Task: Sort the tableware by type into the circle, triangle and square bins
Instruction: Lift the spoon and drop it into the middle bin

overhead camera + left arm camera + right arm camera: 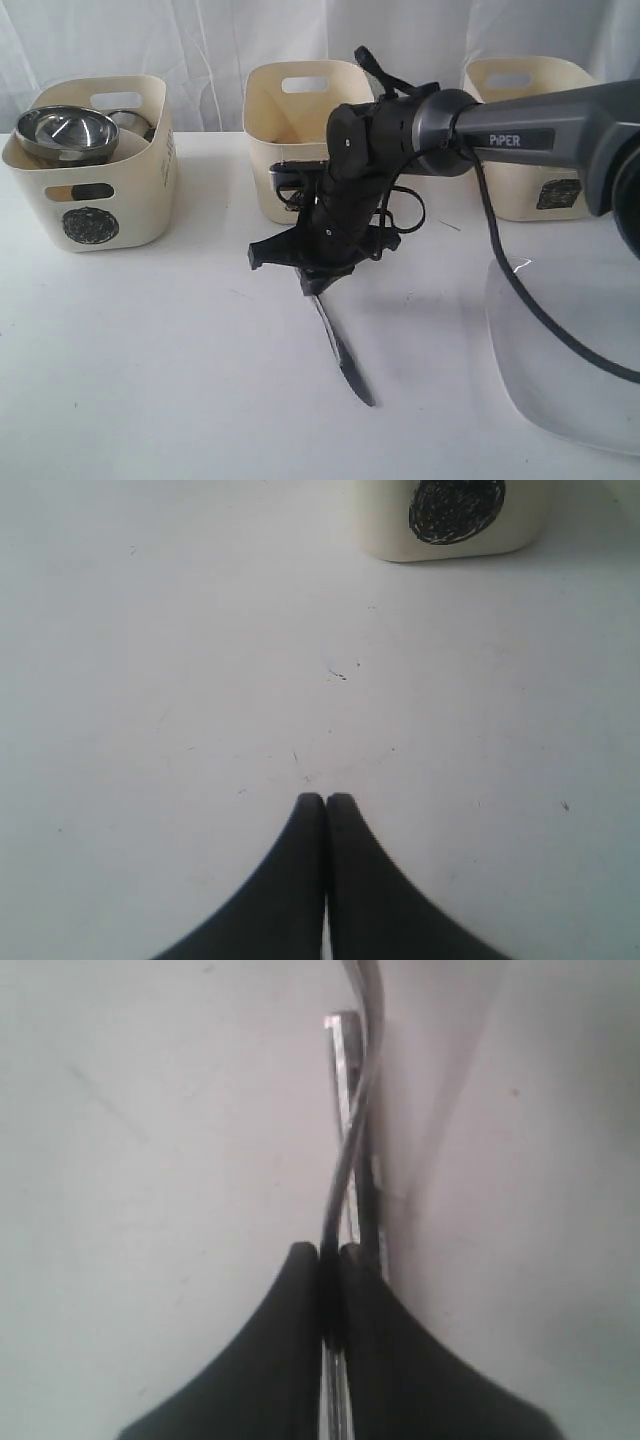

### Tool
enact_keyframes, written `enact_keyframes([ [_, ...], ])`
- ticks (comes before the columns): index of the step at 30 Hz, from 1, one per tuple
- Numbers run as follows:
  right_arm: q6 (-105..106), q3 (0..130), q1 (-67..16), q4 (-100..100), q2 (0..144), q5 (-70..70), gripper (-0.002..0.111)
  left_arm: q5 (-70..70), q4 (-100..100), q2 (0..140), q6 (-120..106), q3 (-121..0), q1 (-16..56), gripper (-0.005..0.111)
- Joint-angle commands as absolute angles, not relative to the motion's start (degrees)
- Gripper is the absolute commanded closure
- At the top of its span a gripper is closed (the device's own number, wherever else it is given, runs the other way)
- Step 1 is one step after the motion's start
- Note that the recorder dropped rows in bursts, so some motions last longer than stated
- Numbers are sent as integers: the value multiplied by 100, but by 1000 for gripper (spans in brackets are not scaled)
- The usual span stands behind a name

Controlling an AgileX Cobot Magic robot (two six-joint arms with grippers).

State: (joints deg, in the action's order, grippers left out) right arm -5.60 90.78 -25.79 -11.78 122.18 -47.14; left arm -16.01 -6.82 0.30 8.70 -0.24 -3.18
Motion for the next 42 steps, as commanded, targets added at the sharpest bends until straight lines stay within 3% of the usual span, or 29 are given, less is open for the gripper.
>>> enact_keyframes([
  [1, 1462, 9071, -2563, -2909, 11627, -4732, 108, -1584, -643, 0, 864, 0, -329, 107],
  [6, 1540, 9071, -2308, -2977, 10958, -2544, 108, -1584, -643, 0, 864, 0, -329, 107],
  [18, 1652, 9071, -2099, -2977, 11190, 1266, 108, -1584, -643, 0, 864, 0, -329, 107],
  [25, 1652, 9071, -2099, -2462, 12001, 2762, 108, -1584, -643, 0, 864, 0, -329, 107],
  [32, 1652, 9092, -1977, -1933, 12649, 3113, 107, -1584, -643, 0, 864, 0, -329, 107],
  [35, 1652, 9092, -1940, -1916, 12754, 3099, 98, -1584, -643, 0, 864, 0, -329, 107],
  [39, 1652, 9092, -1930, -1751, 12805, 3111, 78, -1584, -643, 0, 864, 0, -329, 107],
  [42, 1652, 9092, -1930, -1608, 12805, 3041, 72, -1584, -643, 0, 864, 0, -329, 107],
])
